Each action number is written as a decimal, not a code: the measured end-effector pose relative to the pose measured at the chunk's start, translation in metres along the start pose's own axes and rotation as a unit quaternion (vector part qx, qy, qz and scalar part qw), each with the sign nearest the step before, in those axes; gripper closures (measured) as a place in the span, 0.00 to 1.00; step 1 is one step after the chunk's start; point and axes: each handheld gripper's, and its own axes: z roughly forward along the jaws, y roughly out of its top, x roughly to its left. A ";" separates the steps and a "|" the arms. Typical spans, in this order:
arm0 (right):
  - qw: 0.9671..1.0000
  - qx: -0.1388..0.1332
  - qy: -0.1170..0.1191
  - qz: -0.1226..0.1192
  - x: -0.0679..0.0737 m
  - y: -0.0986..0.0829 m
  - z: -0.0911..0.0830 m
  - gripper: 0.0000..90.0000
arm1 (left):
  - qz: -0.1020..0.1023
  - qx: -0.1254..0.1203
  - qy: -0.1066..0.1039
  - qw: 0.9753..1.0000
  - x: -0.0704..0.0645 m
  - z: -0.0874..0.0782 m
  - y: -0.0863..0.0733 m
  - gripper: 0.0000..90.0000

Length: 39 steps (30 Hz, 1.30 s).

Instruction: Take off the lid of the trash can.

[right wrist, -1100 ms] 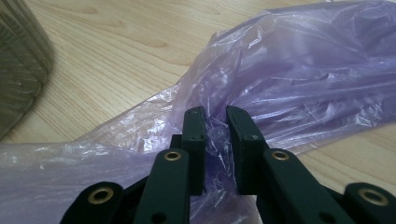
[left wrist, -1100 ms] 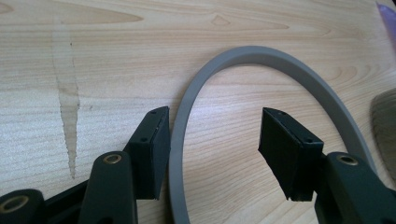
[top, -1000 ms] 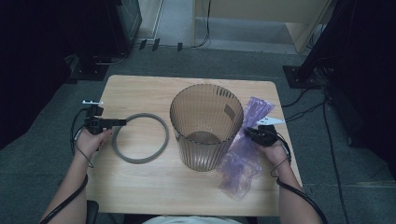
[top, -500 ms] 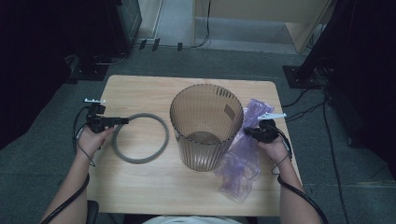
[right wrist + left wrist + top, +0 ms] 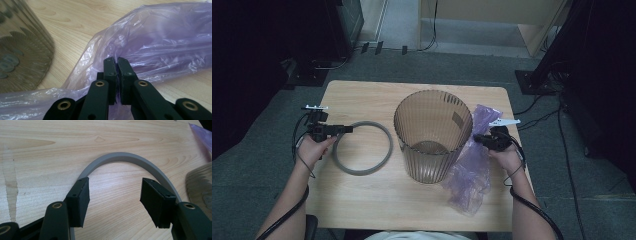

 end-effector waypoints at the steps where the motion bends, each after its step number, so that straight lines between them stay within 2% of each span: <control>1: 1.000 -0.001 0.001 -0.001 0.000 0.001 0.000 0.97 | 0.001 0.002 -0.002 1.000 -0.001 0.000 0.000 0.44; 3: 1.000 -0.001 0.001 0.000 0.002 0.003 -0.002 0.97 | -0.009 0.013 -0.011 1.000 -0.002 0.000 0.002 0.45; 5: 1.000 -0.003 0.001 0.001 0.003 0.005 -0.003 0.97 | -0.011 0.013 -0.020 1.000 -0.004 0.000 0.002 0.44; 12: 1.000 -0.006 0.007 0.003 0.003 0.007 -0.007 0.97 | 0.008 0.028 -0.016 0.999 -0.014 0.005 0.003 0.43; 21: 1.000 0.008 0.014 0.002 0.004 0.008 -0.006 0.97 | 0.012 0.021 -0.030 0.999 -0.019 0.008 0.007 0.43; 24: 1.000 0.008 0.018 0.009 0.006 0.009 -0.005 0.97 | 0.006 0.019 -0.041 0.999 -0.020 0.010 0.009 0.43; 28: 1.000 0.016 0.016 0.000 0.005 0.011 -0.003 0.97 | 0.002 0.029 -0.040 0.999 -0.018 0.014 0.016 0.43; 30: 1.000 0.015 0.016 -0.005 0.003 0.013 -0.004 0.97 | 0.009 0.033 -0.037 0.999 -0.020 0.015 0.021 0.43; 32: 1.000 0.014 0.016 -0.011 0.001 0.016 -0.006 0.97 | 0.015 0.033 -0.036 0.999 -0.022 0.016 0.026 0.43; 34: 0.999 0.026 0.022 -0.015 -0.003 0.020 -0.007 0.97 | 0.016 0.027 -0.039 0.999 -0.023 0.018 0.032 0.43; 37: 0.999 0.024 0.025 0.001 -0.009 0.027 -0.007 0.97 | 0.009 0.026 -0.050 0.998 -0.023 0.023 0.042 0.43; 39: 1.000 0.017 0.020 0.000 -0.011 0.032 -0.007 0.97 | 0.011 0.027 -0.051 0.998 -0.025 0.025 0.048 0.44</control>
